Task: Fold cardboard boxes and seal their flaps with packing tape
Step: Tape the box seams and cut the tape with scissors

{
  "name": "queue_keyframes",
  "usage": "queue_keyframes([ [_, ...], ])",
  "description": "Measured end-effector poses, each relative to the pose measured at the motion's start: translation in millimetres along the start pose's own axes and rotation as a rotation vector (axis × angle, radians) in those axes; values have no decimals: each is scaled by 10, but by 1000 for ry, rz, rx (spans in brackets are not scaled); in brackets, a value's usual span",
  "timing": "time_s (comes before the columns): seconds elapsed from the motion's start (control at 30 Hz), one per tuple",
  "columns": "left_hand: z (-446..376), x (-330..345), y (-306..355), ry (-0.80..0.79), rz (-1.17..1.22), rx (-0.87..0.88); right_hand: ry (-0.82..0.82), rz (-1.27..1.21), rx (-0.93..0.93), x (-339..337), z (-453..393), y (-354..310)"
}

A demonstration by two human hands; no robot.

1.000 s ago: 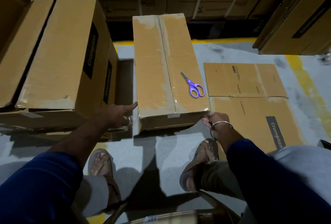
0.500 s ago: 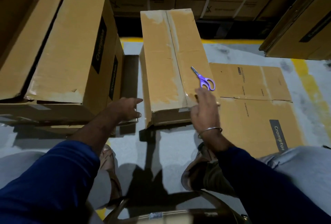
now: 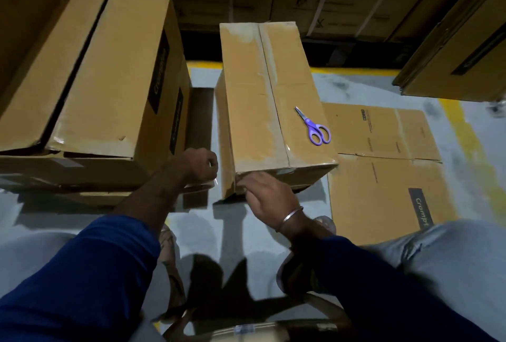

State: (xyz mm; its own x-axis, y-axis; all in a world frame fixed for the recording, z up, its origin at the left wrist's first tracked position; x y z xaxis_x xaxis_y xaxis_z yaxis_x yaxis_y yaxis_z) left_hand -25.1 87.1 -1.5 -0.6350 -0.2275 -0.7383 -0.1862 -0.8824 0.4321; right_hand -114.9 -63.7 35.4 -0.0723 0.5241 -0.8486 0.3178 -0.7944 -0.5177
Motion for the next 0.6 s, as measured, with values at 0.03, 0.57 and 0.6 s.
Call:
queue_keyframes([
  [0.03,1,-6,7,1,-3,1,-14,-5,58,-38,-54,83],
  [0.57,18,38,-40,-7,40,-62,113,-517,1282,-557,614,1952],
  [0.6,21,39,-31,-10,43,-56,216,-401,1306,-734,717,2044],
])
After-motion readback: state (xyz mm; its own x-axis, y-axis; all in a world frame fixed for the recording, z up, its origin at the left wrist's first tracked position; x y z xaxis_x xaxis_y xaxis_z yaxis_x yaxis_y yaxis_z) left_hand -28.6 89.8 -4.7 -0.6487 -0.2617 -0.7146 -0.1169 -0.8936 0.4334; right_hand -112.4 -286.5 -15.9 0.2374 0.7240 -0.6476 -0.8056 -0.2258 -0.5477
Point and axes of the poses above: each hand's wrist, its own z-axis away from the middle knuckle, its own x-axis out of the palm, y = z × x, the point moved 10 cm from there along -z, towards the middle knuckle, and after that the axes turned 9 degrees about x, right-handed, at the moved point
